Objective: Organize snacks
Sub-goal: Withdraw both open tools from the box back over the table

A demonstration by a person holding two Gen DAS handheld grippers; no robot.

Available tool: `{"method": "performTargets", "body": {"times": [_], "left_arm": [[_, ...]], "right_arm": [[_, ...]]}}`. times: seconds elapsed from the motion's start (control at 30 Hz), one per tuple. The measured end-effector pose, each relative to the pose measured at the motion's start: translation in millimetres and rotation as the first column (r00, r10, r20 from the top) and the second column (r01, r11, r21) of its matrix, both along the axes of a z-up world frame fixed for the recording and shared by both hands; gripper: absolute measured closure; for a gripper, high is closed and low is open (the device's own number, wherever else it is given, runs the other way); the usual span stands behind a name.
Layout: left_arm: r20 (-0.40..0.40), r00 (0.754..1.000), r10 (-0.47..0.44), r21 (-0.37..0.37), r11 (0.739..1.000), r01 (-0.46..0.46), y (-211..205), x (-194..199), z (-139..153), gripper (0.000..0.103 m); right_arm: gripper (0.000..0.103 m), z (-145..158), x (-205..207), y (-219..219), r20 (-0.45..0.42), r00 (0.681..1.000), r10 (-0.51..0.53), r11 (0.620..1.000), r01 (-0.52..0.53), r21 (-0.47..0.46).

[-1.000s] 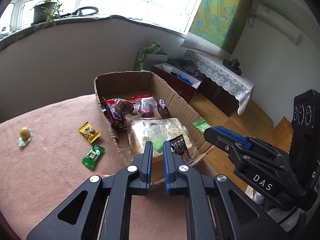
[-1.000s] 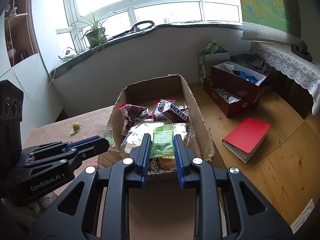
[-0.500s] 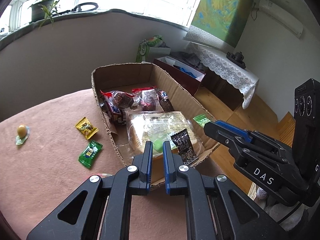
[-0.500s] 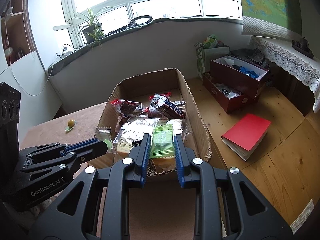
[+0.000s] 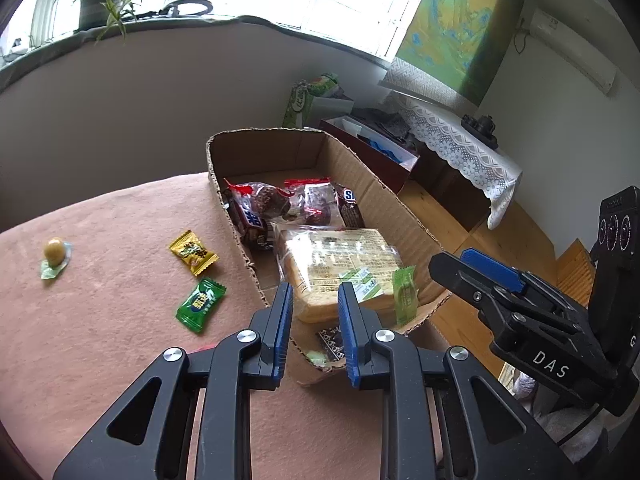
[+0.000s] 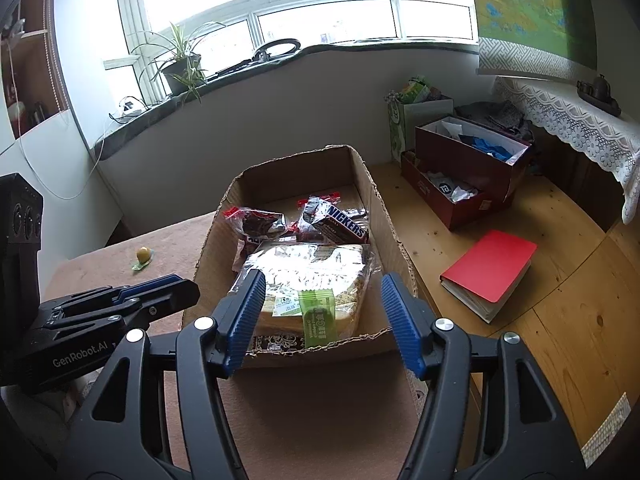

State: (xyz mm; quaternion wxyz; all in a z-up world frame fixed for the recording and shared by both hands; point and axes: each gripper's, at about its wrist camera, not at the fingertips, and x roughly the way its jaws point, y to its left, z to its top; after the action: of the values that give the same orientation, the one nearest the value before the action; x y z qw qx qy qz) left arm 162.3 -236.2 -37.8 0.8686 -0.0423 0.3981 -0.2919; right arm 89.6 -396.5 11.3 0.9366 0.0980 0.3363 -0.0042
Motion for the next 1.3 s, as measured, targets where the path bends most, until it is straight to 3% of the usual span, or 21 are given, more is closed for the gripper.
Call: {"method": "performTargets", "body": {"times": [0.2,0.33,0.77,1.07,1.1,1.23,1.3], "left_arm": [[0.001,0.999,0.037,-0.026,0.999,-0.037,24.8,-2.0,5.7,0.082],[0.006,0.995,0.098,-0.058,0.994,-0.098,59.2,-2.8,12.3,0.082],[-0.012,0.958,0.285,-0.089,0.954,-0.285,167.5,-18.8,6.1,0.082],[-0.033,0.947,0.32,-0.084,0.943,-0.322,198.7,-21.2,-4.6,0.082],[-0.035,0.947,0.321,-0.085,0.943,-0.322,200.4,-20.6,-5.1,0.082],[-0.039,0.947,0.32,-0.09,0.942,-0.322,206.3,-17.5,-6.3,0.082],[-0.042,0.947,0.318,-0.088,0.943,-0.32,208.4,-14.5,-7.1,0.082]], "right_arm": [[0.034,6.7,-7.0,10.2,0.017,1.0,0.011,1.0,-0.011,-0.005],[0.027,14.3,-16.1,15.9,0.041,0.999,0.014,1.0,-0.015,0.009],[0.027,23.4,-58.8,64.4,0.086,0.988,0.131,0.987,-0.138,0.08],[0.027,-11.9,-62.3,125.9,-0.014,0.963,0.268,0.961,-0.266,0.074],[0.028,-17.2,-59.2,131.3,-0.026,0.961,0.277,0.959,-0.274,0.078],[0.049,-43.2,-38.9,144.9,-0.099,0.952,0.288,0.955,-0.278,0.103],[0.05,-52.1,-28.3,148.7,-0.125,0.953,0.275,0.96,-0.265,0.092]]}}
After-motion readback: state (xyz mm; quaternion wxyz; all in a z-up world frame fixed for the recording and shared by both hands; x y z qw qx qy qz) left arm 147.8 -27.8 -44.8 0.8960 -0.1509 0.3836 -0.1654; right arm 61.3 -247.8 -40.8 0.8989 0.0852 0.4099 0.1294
